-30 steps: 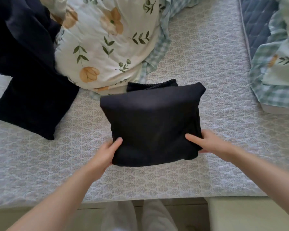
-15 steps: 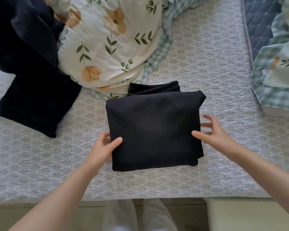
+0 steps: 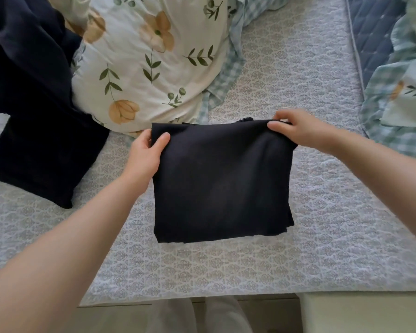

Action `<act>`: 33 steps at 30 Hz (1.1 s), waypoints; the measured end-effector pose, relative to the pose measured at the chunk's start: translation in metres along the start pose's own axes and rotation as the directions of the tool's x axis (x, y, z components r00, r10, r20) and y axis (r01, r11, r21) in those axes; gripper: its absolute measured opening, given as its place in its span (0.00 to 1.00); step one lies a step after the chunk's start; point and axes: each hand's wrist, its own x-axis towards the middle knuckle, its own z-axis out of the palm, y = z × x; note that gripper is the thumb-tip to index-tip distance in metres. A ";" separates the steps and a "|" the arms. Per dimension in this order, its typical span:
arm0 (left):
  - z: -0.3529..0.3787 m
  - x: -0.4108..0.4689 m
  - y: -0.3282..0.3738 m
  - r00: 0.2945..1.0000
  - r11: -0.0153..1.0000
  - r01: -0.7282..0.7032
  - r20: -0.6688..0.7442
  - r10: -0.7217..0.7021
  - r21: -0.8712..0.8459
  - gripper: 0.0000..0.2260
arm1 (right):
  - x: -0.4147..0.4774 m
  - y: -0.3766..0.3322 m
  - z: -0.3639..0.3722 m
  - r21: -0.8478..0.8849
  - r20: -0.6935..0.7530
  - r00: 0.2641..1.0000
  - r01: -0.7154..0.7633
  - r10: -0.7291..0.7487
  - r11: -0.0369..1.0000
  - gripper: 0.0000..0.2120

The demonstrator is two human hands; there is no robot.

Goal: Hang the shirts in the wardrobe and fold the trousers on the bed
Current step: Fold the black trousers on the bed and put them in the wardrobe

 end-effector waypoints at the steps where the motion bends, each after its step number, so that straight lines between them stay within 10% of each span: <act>1: 0.004 0.006 0.003 0.999 1.000 0.007 -0.039 -0.006 0.015 0.07 | 0.008 -0.001 0.000 0.060 -0.017 0.999 -0.027 0.028 0.998 0.07; 8: 0.016 0.016 -0.007 0.981 0.997 0.018 -0.193 -0.004 0.072 0.10 | 0.021 0.016 0.026 0.222 -0.534 0.816 -0.116 0.220 0.968 0.11; 18: 0.018 0.009 -0.011 0.975 0.997 0.003 -0.223 0.013 0.073 0.15 | -0.049 0.024 0.109 0.483 -0.343 0.875 -0.148 0.342 0.863 0.44; 27: 0.019 -0.063 -0.058 0.995 0.946 0.099 -0.021 -0.097 0.309 0.29 | -0.023 0.030 0.101 0.244 -0.270 0.898 -0.284 0.347 0.927 0.26; 33: 0.022 -0.065 -0.058 0.980 0.975 0.172 -0.123 -0.156 0.140 0.19 | -0.055 0.021 0.098 0.436 -0.286 0.876 -0.241 0.388 0.867 0.30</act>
